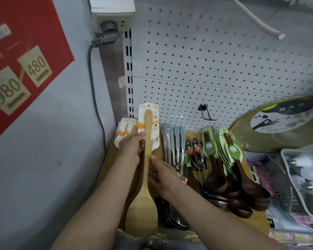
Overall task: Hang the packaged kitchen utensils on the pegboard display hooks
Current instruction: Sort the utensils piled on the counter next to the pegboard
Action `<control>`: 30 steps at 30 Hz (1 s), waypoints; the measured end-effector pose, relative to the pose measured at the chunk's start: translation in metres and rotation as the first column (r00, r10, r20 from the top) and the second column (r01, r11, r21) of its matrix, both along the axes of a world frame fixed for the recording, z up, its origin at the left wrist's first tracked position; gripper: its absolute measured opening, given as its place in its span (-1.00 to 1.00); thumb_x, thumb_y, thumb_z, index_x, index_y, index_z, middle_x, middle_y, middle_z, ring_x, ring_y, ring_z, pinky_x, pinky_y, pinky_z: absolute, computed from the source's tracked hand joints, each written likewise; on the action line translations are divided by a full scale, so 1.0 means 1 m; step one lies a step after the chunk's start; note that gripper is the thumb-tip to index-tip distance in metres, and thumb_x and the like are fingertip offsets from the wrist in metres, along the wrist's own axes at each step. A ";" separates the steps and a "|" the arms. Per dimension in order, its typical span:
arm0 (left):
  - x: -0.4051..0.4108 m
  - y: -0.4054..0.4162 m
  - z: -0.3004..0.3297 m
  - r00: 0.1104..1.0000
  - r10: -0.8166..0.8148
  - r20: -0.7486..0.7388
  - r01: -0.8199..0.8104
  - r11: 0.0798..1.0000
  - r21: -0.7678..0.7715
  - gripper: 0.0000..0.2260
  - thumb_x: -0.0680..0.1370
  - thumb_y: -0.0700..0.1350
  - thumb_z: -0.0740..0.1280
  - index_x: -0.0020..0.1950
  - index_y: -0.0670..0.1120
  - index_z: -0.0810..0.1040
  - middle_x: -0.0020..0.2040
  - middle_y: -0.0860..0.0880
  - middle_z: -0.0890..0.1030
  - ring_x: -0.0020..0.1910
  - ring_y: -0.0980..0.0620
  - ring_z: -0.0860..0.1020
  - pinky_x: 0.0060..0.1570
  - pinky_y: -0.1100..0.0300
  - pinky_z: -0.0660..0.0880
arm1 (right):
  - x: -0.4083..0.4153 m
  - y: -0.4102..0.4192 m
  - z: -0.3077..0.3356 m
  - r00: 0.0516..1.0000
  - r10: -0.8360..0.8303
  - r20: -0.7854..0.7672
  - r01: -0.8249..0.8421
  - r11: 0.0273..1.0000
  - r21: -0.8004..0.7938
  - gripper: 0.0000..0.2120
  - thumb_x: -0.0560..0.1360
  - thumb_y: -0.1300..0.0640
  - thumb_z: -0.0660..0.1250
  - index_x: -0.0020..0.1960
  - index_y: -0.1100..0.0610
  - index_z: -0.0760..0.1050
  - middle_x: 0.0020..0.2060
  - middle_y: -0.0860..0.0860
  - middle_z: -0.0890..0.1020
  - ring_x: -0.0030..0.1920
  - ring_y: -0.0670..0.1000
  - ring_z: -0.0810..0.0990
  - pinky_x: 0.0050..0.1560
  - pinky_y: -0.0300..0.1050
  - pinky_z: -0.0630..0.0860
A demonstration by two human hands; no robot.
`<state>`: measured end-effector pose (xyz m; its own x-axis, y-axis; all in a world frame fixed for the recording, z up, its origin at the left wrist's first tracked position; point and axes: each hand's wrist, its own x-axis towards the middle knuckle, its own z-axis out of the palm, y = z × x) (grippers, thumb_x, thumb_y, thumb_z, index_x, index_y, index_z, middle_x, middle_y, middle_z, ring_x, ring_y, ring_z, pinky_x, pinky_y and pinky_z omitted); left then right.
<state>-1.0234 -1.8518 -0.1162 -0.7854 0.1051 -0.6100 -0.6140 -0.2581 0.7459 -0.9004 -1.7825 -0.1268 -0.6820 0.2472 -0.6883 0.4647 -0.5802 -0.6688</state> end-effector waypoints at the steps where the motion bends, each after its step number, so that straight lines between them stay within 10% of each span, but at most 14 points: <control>1: 0.000 0.000 0.004 1.000 0.005 -0.012 -0.004 1.000 0.013 -0.91 0.57 -0.24 0.42 0.07 -0.20 0.63 -0.19 -0.06 0.69 -0.33 0.10 0.65 -0.29 0.23 0.63 | 0.000 -0.003 0.001 1.000 -0.021 -0.005 0.021 0.999 -0.025 -0.74 0.59 0.02 0.40 0.10 0.21 0.64 -0.05 0.15 0.69 -0.07 0.10 0.66 0.15 0.08 0.61; 12: 0.024 -0.018 0.050 0.973 0.092 -0.212 -0.080 0.995 0.065 -0.97 0.59 -0.16 0.41 -0.03 -0.10 0.59 -0.08 -0.09 0.68 -0.18 0.04 0.59 -0.17 0.24 0.61 | 0.019 -0.014 0.035 0.993 -0.002 -0.122 0.004 1.000 0.016 -0.85 0.56 0.11 0.44 -0.08 0.19 0.68 -0.31 0.10 0.63 -0.34 0.00 0.55 -0.28 -0.14 0.55; 16: 0.056 -0.003 0.070 0.957 0.079 -0.280 -0.058 0.995 0.081 -0.90 0.58 -0.10 0.43 -0.09 -0.09 0.60 -0.21 0.02 0.69 -0.35 0.12 0.64 -0.35 0.26 0.58 | 0.053 0.001 0.045 0.990 0.034 -0.137 -0.027 0.998 0.058 -0.76 0.54 0.10 0.46 0.07 0.28 0.68 -0.27 0.12 0.65 -0.32 0.05 0.56 -0.25 -0.10 0.57; 20: 0.100 0.032 0.084 0.944 0.049 -0.327 -0.019 0.995 0.094 -0.92 0.58 -0.10 0.44 -0.10 -0.06 0.63 -0.22 0.02 0.67 -0.20 0.01 0.62 -0.07 0.06 0.58 | 0.105 0.033 0.056 0.981 0.047 -0.189 -0.027 0.994 0.108 -0.85 0.56 0.13 0.44 -0.02 0.23 0.69 -0.34 0.08 0.64 -0.39 0.00 0.56 -0.33 -0.16 0.54; 25: 0.183 0.106 0.104 0.926 -0.001 -0.377 0.046 0.993 0.111 -0.91 0.57 -0.10 0.45 -0.10 -0.07 0.62 -0.20 0.01 0.65 -0.13 -0.05 0.57 -0.10 0.10 0.53 | 0.187 0.101 0.061 0.963 -0.028 -0.267 0.072 0.985 0.156 -0.85 0.54 0.11 0.47 -0.04 0.20 0.71 -0.21 0.14 0.70 -0.21 0.09 0.64 -0.08 0.00 0.63; 30: 0.285 0.194 0.120 0.902 -0.116 -0.417 0.193 0.970 0.147 -0.93 0.57 -0.13 0.44 0.01 -0.11 0.64 -0.15 -0.04 0.72 -0.13 -0.10 0.63 -0.05 0.00 0.57 | 0.290 0.175 0.069 0.929 -0.167 -0.330 0.233 0.957 0.174 -0.91 0.54 0.16 0.46 -0.12 0.13 0.70 -0.31 0.09 0.65 -0.33 0.00 0.55 -0.24 -0.14 0.52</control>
